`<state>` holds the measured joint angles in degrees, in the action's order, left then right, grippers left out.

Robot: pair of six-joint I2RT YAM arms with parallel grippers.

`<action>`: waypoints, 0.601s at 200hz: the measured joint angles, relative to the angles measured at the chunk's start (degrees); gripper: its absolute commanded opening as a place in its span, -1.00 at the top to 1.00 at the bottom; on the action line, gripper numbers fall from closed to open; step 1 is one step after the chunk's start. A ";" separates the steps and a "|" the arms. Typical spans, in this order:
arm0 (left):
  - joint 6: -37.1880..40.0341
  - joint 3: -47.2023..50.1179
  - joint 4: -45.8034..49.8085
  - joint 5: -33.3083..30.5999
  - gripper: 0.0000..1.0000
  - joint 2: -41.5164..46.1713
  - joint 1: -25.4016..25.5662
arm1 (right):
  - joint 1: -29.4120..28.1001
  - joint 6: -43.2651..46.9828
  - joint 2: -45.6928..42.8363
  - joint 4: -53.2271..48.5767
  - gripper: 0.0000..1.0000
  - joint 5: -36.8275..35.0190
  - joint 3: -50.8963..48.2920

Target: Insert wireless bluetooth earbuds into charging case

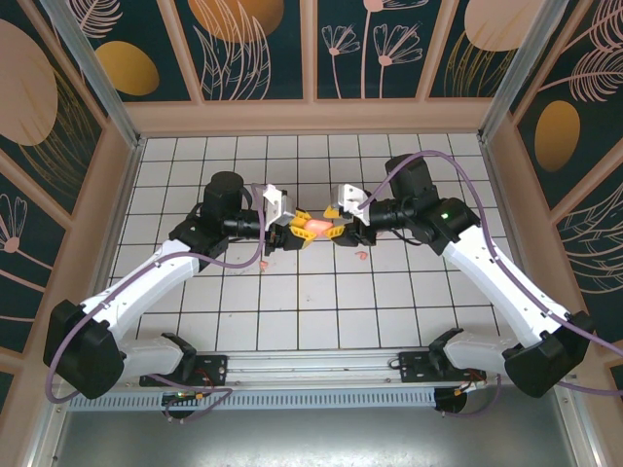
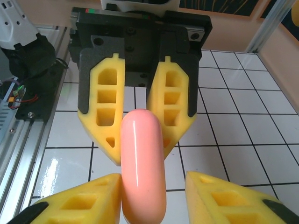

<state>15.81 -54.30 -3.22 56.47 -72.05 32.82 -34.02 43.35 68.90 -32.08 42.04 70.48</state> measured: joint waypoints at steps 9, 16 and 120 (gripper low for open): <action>0.00 0.00 0.00 -0.31 0.54 0.00 -0.11 | -0.07 -0.63 -0.02 0.31 0.19 -0.50 -0.04; 0.00 0.00 -0.02 -0.48 0.53 0.00 -0.15 | -0.07 -0.90 -0.02 0.57 0.19 -0.72 -0.07; -0.02 1.18 -0.83 -1.18 0.54 0.02 0.42 | 2.84 -4.79 -1.14 6.19 0.13 0.00 -0.87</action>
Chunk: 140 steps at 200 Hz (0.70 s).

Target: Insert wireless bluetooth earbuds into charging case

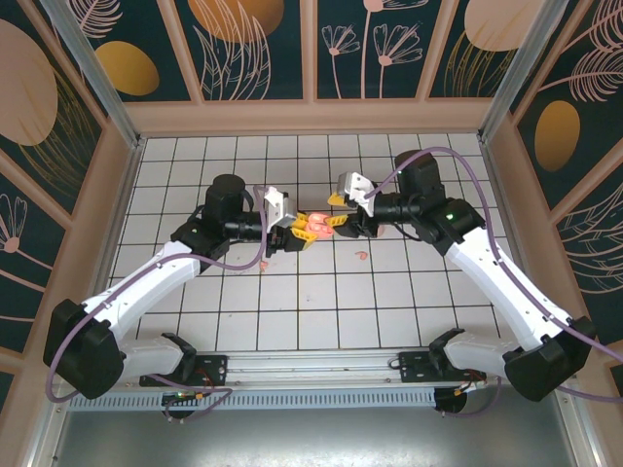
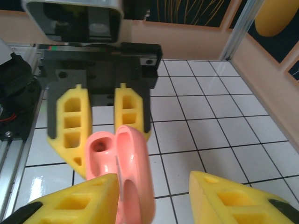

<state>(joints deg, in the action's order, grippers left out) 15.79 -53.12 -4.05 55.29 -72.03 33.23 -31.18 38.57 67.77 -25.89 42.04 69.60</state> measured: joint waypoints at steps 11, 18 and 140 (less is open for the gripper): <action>0.00 0.04 0.00 0.00 0.54 0.00 0.09 | 0.83 -0.22 0.00 0.26 0.13 0.00 -0.02; 0.00 0.11 -0.02 0.00 0.54 0.00 0.09 | 1.20 -0.39 0.00 0.35 0.11 0.00 -0.02; -24.50 25.03 -39.30 -9.70 0.56 -0.39 0.09 | 6.82 -18.64 -3.61 1.66 0.07 -3.65 -4.11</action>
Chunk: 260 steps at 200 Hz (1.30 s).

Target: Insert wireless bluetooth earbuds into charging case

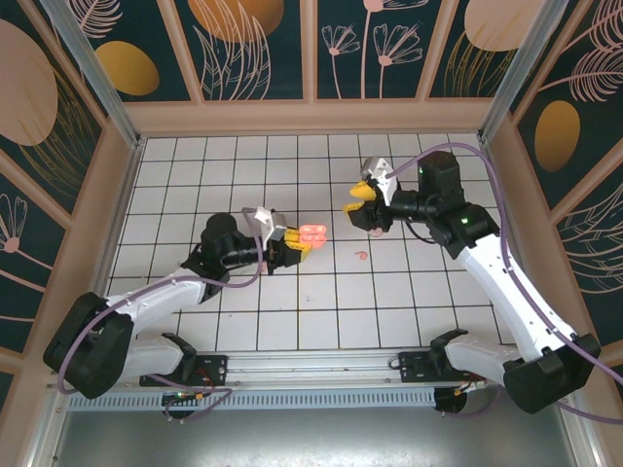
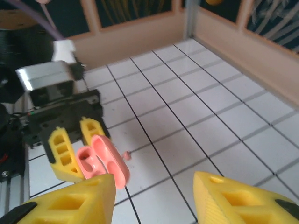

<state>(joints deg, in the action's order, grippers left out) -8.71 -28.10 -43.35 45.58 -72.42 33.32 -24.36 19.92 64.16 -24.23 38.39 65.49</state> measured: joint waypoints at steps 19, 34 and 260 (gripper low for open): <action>-4.48 4.04 -7.72 -3.96 0.57 -0.94 0.00 | 0.90 -7.54 0.52 -1.07 0.08 -4.63 -1.53; -7.10 6.56 -12.13 -6.54 0.57 -1.14 0.00 | 1.57 -13.62 1.53 -2.60 0.08 -8.33 -2.78; -9.57 9.66 -12.74 -14.62 0.56 2.36 0.00 | -0.92 -49.00 29.77 -4.68 0.18 -17.53 -12.72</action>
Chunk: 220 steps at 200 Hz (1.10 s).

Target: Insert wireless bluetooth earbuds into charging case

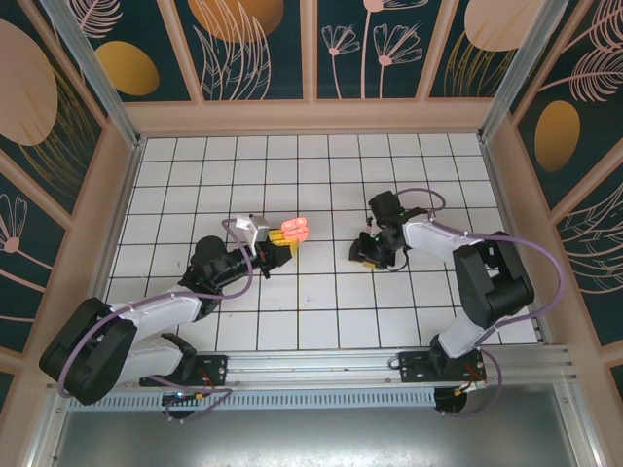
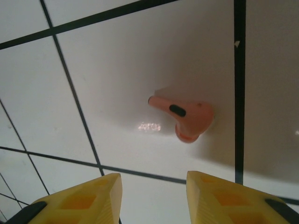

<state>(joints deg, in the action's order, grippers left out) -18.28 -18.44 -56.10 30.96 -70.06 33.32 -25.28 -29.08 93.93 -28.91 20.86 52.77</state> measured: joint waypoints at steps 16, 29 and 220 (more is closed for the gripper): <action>0.02 0.00 0.57 0.00 0.56 0.00 0.00 | 0.00 0.04 1.51 0.50 0.18 -0.07 0.22; 0.09 0.00 1.03 -0.02 0.56 0.00 0.00 | 0.04 0.11 2.51 0.68 0.18 -0.33 0.63; 1.27 -1.29 4.59 -1.11 0.56 0.72 0.00 | 0.52 0.31 1.16 0.44 0.01 -8.98 8.76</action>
<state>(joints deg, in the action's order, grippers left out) -17.02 -19.73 -51.51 29.85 -69.34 33.32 -24.75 -28.77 95.09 -28.47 11.88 61.54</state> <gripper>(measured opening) 0.224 0.510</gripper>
